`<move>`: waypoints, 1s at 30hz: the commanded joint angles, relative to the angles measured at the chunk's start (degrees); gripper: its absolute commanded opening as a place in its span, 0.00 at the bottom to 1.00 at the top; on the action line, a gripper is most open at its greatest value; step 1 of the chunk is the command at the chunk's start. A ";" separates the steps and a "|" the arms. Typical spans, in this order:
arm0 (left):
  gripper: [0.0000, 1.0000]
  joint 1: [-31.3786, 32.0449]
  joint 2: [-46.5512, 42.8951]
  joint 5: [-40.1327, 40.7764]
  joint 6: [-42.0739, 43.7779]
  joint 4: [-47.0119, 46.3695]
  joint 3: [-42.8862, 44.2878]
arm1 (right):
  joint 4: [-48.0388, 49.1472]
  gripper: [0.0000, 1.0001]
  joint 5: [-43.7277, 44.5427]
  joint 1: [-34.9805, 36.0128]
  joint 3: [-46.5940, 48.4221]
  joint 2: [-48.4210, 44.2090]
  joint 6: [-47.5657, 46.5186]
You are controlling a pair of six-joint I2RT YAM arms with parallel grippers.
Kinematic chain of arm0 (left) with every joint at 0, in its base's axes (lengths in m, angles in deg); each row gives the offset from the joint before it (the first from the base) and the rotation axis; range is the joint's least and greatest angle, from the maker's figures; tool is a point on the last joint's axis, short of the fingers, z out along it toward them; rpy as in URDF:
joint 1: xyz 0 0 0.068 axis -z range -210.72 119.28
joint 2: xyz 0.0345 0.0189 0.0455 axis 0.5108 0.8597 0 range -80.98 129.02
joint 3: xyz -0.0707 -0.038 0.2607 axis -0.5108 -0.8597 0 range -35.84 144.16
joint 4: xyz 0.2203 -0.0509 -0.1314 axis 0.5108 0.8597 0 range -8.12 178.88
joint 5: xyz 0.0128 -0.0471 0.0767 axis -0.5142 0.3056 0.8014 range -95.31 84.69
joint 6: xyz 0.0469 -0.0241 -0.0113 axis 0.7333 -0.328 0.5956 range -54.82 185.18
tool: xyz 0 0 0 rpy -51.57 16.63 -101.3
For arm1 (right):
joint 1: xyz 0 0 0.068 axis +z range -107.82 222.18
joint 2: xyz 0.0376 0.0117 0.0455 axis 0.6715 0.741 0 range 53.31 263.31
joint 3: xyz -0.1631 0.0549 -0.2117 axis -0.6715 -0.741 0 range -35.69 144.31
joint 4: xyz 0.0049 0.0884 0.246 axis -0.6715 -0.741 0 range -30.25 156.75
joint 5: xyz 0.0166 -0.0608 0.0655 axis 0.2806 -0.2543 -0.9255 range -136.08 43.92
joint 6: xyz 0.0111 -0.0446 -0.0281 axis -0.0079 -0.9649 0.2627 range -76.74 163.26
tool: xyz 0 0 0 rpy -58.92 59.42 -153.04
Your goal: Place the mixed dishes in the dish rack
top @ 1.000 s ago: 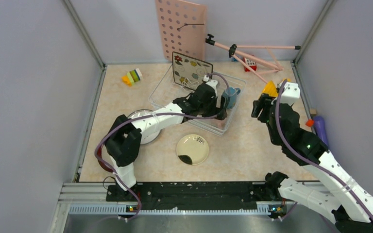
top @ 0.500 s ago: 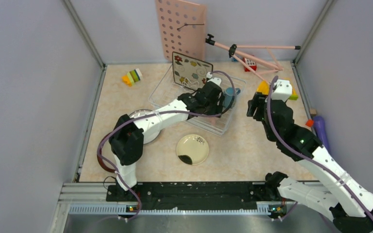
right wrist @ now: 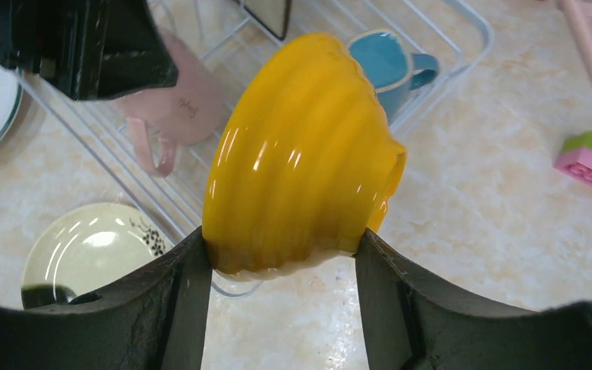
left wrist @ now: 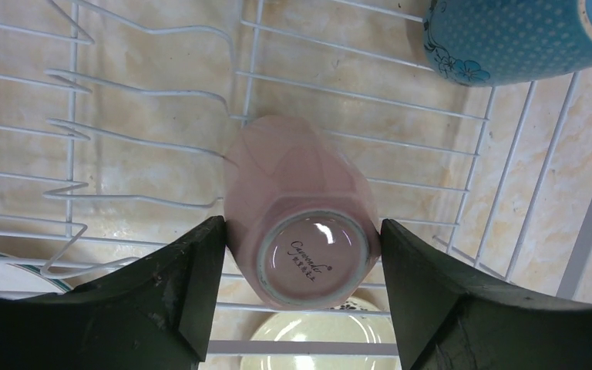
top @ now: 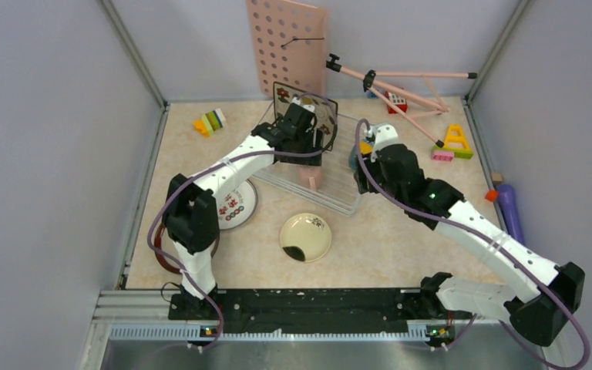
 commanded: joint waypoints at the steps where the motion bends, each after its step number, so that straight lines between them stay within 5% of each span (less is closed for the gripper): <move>1: 0.03 -2.00 -2.11 -4.06 3.03 1.38 3.27 | 7.19 0.18 -9.91 -0.39 4.28 3.13 -6.72; 9: 0.03 -5.35 -1.31 -8.71 5.81 2.32 4.39 | 8.69 0.14 -14.18 1.05 7.67 11.17 -14.23; 19: 0.02 -6.95 0.19 -12.80 5.77 2.34 4.34 | 6.29 0.13 2.55 4.79 7.52 19.56 -20.78; 23: 0.01 -7.08 0.74 -13.48 5.86 2.32 4.25 | 6.14 0.33 4.64 5.15 6.36 20.50 -21.55; 26: 0.01 -7.07 0.94 -15.13 5.88 1.89 4.21 | 6.46 0.68 6.68 6.40 5.15 21.39 -22.84; 30: 0.00 -7.10 1.24 -15.86 5.86 1.89 4.16 | 6.24 0.94 2.57 7.51 4.44 21.37 -22.52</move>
